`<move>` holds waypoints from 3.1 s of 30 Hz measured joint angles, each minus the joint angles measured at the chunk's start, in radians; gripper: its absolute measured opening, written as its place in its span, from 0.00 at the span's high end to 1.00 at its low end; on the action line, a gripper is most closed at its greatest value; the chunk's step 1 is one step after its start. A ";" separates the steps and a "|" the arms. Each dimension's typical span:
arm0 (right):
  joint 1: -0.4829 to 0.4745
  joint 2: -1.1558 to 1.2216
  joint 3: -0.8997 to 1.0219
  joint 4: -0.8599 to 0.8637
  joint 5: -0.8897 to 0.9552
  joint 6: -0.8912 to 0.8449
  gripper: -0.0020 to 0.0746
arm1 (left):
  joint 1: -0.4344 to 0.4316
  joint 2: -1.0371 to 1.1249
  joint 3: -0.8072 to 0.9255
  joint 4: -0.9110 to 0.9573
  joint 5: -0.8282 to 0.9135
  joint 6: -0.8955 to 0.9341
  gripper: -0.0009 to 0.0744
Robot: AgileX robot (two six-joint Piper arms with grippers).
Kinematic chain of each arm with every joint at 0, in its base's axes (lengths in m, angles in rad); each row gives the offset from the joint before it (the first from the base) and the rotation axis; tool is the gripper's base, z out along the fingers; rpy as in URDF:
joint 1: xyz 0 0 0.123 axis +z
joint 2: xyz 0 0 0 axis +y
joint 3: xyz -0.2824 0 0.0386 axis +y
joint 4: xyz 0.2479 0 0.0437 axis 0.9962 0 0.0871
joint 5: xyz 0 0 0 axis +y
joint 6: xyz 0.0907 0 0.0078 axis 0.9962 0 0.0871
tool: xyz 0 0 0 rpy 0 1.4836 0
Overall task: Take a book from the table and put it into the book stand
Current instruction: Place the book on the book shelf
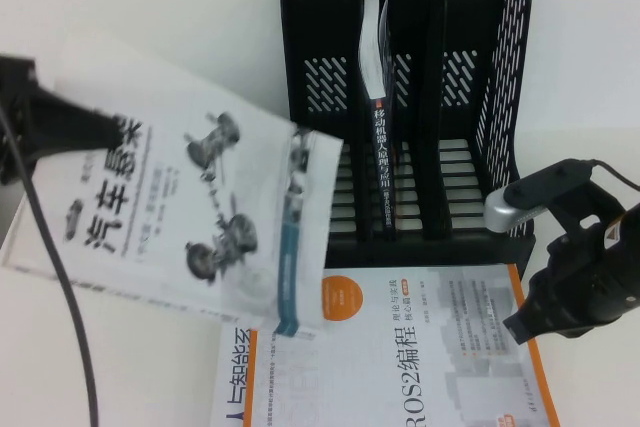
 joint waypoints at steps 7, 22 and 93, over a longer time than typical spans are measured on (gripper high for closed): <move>0.000 -0.006 0.000 -0.014 0.010 0.000 0.97 | -0.195 -0.002 -0.136 0.064 -0.035 -0.126 0.83; 0.000 -0.164 0.002 -0.198 0.067 0.133 0.97 | -0.317 0.130 -0.580 0.274 0.030 -0.346 0.83; 0.000 -0.228 0.009 -0.193 0.043 0.185 0.97 | -0.603 0.664 -0.931 0.877 -0.127 -0.798 0.83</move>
